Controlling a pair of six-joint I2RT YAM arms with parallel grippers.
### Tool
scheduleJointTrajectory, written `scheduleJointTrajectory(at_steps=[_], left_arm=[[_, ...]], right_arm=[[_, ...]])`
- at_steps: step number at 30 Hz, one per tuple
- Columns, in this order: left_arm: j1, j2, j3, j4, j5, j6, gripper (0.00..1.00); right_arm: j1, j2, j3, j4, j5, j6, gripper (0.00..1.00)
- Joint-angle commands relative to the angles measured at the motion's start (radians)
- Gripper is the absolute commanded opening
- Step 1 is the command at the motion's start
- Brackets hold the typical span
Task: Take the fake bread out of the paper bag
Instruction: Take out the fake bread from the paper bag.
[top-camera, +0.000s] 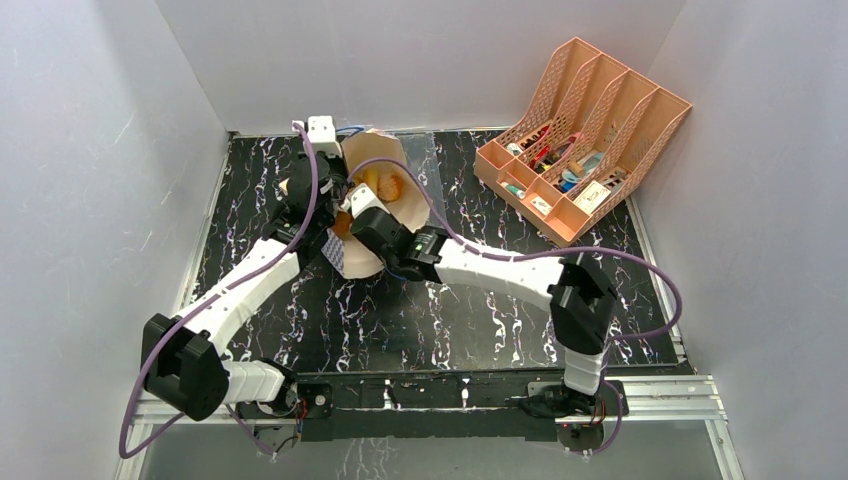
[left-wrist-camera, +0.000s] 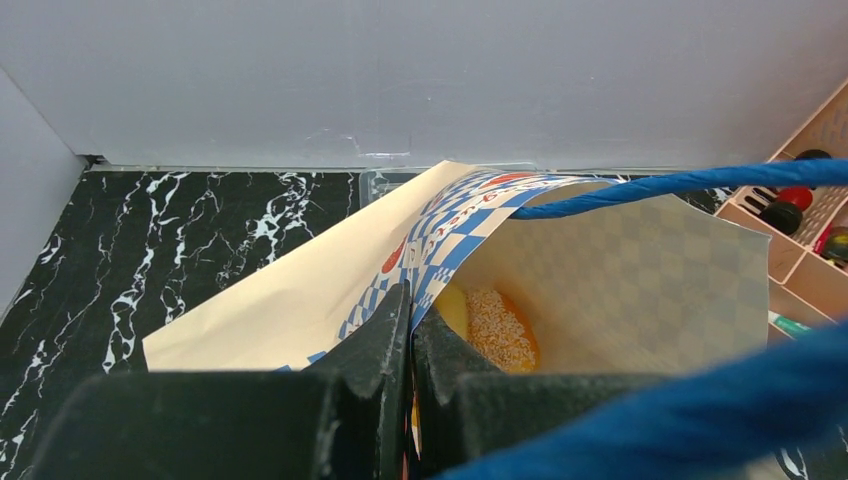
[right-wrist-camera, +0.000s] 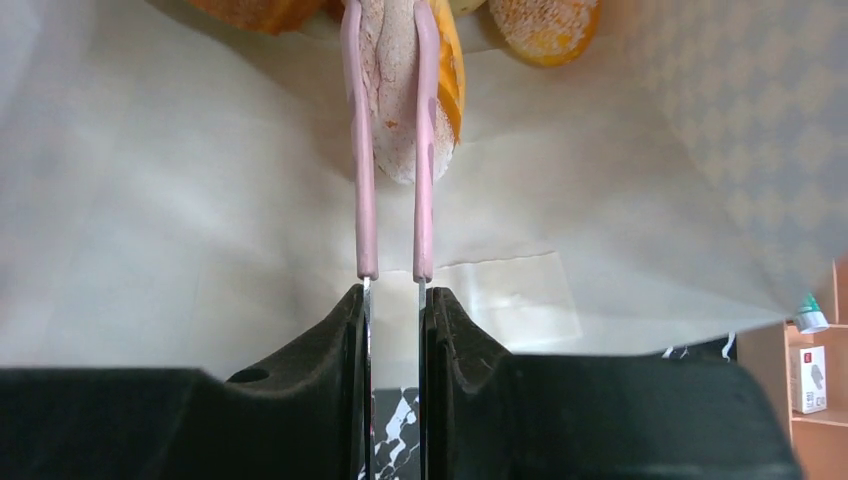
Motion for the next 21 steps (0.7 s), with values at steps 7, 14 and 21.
scheduleJointTrajectory(at_steps=[7,14,21], left_arm=[[-0.003,0.006,-0.005,0.038,-0.137,0.046,0.0],[0.006,0.023,0.023,0.039,-0.207,0.077,0.0],[0.065,0.004,0.023,0.022,-0.218,0.059,0.0]], right_arm=[[-0.004,-0.185,0.019,-0.004,-0.009,0.033,0.0],[-0.004,-0.273,-0.032,-0.013,-0.027,0.066,0.0],[-0.003,-0.357,-0.071,-0.031,-0.049,0.092,0.0]])
